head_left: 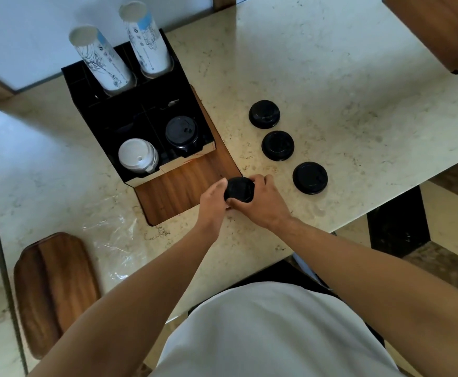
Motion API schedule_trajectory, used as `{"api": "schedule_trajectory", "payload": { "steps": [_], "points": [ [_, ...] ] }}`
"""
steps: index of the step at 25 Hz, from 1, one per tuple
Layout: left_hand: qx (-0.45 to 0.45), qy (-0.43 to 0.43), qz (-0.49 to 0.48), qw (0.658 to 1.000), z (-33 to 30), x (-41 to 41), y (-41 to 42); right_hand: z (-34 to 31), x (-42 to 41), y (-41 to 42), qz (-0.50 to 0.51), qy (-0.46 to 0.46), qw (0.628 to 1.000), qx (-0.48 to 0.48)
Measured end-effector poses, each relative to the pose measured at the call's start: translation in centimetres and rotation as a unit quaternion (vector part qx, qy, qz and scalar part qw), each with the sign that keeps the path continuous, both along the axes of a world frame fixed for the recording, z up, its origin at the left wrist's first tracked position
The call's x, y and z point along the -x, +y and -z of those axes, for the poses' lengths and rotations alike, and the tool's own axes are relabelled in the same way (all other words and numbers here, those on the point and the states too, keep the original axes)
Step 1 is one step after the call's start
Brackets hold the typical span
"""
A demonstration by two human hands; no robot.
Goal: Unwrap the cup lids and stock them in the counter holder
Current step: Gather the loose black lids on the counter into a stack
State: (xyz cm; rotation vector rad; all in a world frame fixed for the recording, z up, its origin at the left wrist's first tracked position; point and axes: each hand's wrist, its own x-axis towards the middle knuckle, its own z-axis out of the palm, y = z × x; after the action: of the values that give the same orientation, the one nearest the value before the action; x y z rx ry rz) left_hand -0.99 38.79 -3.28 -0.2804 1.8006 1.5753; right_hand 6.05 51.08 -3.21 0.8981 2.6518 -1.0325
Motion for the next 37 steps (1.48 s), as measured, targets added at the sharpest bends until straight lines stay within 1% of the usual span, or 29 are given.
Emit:
{"api": "schedule_trajectory", "payload": {
  "steps": [3, 5, 7, 9, 11, 13, 15, 17, 19, 22, 24, 28, 31, 34, 37],
  "points": [
    [-0.100, -0.119, -0.092, 0.984, 0.0, -0.2, -1.3, -1.0, 0.8, -2.7, 0.055, -0.007, 0.998, 0.021],
    [-0.150, -0.162, -0.134, 0.966, -0.1, -0.4, -1.8, -1.5, 0.9, -4.4, 0.091, -0.005, 0.994, 0.063],
    [-0.177, -0.198, -0.165, 0.950, -0.3, -0.6, -1.8, -1.8, 0.6, -5.3, 0.103, 0.003, 0.991, 0.081],
    [-0.193, -0.219, -0.167, 0.942, -0.4, -0.9, -1.7, -2.1, -0.2, -5.5, 0.102, 0.016, 0.990, 0.095],
    [-0.202, -0.233, -0.147, 0.940, -0.5, -1.0, -1.5, -2.4, -1.2, -4.7, 0.086, 0.035, 0.989, 0.118],
    [-0.207, -0.241, -0.134, 0.939, -0.7, -1.0, -1.4, -2.3, -2.5, -3.1, 0.046, 0.052, 0.991, 0.116],
    [-0.207, -0.249, -0.115, 0.939, -1.0, -0.8, -1.3, -1.6, -3.9, -0.7, 0.030, 0.077, 0.993, 0.083],
    [-0.214, -0.259, -0.105, 0.936, -1.2, -0.8, -0.8, -0.5, -4.9, 2.8, 0.038, 0.095, 0.994, 0.031],
    [-0.219, -0.270, -0.091, 0.933, -1.2, -1.3, 0.0, 0.6, -6.0, 6.6, 0.060, 0.084, 0.994, -0.041],
    [-0.190, -0.277, -0.079, 0.938, -1.1, -2.4, 1.7, 1.7, -7.2, 10.8, 0.095, 0.073, 0.982, -0.144],
    [-0.168, -0.278, -0.076, 0.943, -1.1, -3.0, 3.0, 2.2, -7.5, 12.5, 0.086, 0.051, 0.979, -0.176],
    [-0.144, -0.273, -0.083, 0.947, -0.7, -4.0, 4.9, 3.3, -6.9, 15.0, 0.038, -0.010, 0.988, -0.148],
    [-0.139, -0.276, -0.079, 0.948, -0.5, -4.1, 5.3, 3.8, -6.3, 15.7, -0.005, -0.029, 0.992, -0.126],
    [-0.138, -0.287, -0.071, 0.945, 0.2, -3.7, 5.6, 3.3, -6.4, 16.1, -0.016, 0.004, 0.995, -0.100],
    [-0.137, -0.295, -0.060, 0.944, 0.8, -3.1, 5.9, 1.8, -6.7, 14.7, -0.005, 0.084, 0.996, -0.012]
  ]
}}
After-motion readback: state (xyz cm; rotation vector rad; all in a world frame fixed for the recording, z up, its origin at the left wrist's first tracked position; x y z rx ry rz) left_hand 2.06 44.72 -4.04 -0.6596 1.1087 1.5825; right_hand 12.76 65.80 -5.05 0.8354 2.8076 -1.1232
